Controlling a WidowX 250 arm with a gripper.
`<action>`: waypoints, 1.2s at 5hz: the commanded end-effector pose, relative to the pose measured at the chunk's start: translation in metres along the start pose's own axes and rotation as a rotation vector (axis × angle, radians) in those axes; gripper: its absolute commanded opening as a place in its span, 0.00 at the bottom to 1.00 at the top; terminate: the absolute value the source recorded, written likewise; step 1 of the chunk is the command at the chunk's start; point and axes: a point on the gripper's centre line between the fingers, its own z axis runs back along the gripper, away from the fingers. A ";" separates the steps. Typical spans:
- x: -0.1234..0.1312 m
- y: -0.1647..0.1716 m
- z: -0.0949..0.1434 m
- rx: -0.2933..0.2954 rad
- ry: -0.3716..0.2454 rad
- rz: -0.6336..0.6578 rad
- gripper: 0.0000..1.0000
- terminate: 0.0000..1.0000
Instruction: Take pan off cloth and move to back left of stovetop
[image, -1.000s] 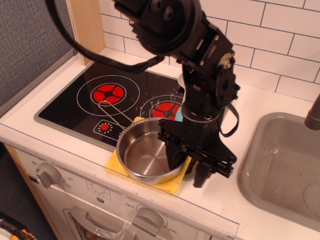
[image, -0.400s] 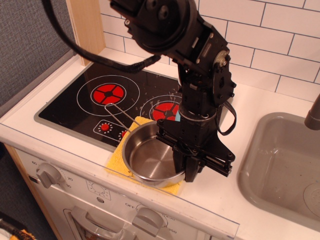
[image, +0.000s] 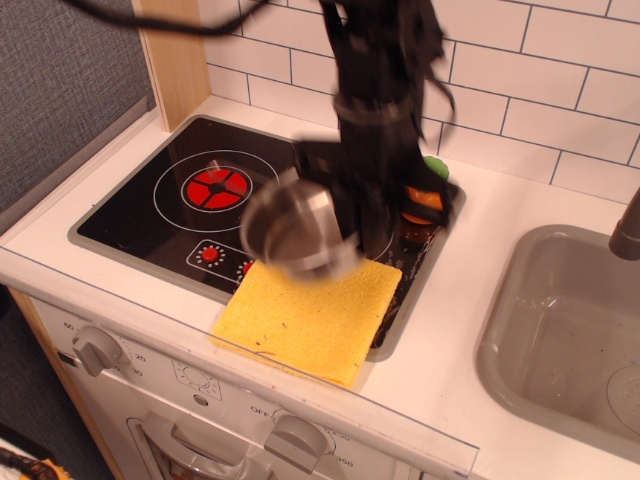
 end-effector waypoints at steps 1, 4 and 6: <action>0.052 0.053 0.002 0.049 -0.014 0.142 0.00 0.00; 0.087 0.115 -0.025 0.114 0.044 0.247 0.00 0.00; 0.092 0.129 -0.028 0.127 0.041 0.244 0.00 0.00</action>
